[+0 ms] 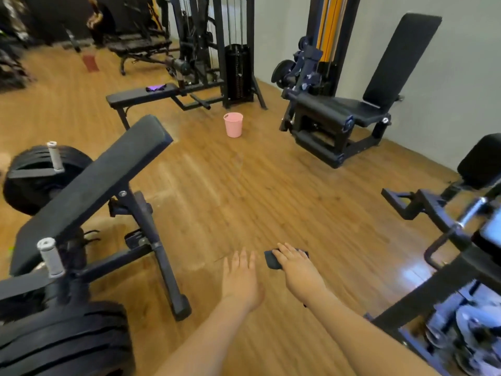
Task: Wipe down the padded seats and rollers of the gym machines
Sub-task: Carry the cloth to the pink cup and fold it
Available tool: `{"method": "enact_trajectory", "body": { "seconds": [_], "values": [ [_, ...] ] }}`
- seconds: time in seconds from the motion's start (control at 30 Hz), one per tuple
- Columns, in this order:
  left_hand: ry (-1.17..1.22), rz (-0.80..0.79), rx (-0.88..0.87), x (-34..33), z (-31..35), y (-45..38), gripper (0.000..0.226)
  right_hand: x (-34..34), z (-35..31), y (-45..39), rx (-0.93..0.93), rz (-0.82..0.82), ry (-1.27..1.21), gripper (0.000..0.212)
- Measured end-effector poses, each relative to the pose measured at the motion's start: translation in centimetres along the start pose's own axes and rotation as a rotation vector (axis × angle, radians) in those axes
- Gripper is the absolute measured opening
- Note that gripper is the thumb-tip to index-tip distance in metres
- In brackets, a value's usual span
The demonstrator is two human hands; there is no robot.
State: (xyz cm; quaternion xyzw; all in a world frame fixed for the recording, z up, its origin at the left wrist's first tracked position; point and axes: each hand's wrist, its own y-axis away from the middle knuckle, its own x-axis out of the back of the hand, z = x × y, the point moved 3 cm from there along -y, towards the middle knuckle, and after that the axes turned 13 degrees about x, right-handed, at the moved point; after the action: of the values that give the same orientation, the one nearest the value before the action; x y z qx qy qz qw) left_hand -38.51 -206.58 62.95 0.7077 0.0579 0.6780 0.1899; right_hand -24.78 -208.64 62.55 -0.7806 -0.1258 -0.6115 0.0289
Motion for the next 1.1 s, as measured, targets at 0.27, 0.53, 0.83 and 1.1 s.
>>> {"method": "enact_trajectory", "body": {
  "seconds": [0.27,0.53,0.83,1.1],
  "values": [
    [0.045,-0.004,0.058,7.3,1.6,-21.2,0.074,4.2,9.9,-21.6,0.018,-0.005,0.006,0.067],
    [0.063,-0.014,0.034,15.2,0.4,-44.6,0.078,8.2,17.6,-43.3,0.017,0.012,-0.037,0.067],
    [0.075,0.058,0.104,26.2,-3.6,-68.6,0.077,14.4,24.6,-69.2,0.068,0.043,-0.065,0.072],
    [0.003,0.039,0.146,32.9,-6.0,-93.1,0.073,16.3,31.9,-94.2,0.077,0.037,-0.092,0.068]
  ]
}}
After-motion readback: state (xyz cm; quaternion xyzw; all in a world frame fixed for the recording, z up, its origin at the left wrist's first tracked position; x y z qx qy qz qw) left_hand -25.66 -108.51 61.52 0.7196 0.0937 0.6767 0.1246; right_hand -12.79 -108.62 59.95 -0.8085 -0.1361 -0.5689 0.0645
